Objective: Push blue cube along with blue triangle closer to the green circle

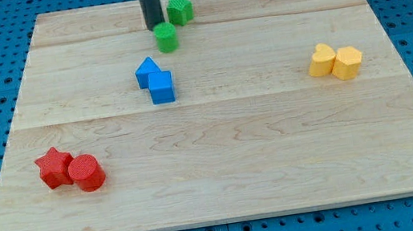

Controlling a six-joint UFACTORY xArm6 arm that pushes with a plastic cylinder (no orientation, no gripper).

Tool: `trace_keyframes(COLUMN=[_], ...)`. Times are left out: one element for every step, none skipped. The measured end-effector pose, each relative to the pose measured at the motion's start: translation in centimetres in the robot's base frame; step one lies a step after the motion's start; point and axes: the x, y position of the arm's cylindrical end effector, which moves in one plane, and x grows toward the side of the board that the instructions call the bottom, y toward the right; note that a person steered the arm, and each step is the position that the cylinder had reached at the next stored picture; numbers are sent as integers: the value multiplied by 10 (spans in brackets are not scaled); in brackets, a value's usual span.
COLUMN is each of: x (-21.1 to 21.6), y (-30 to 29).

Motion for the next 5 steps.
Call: trace_keyframes(x=[24, 25, 32, 22, 24], y=[24, 4, -40, -56, -62])
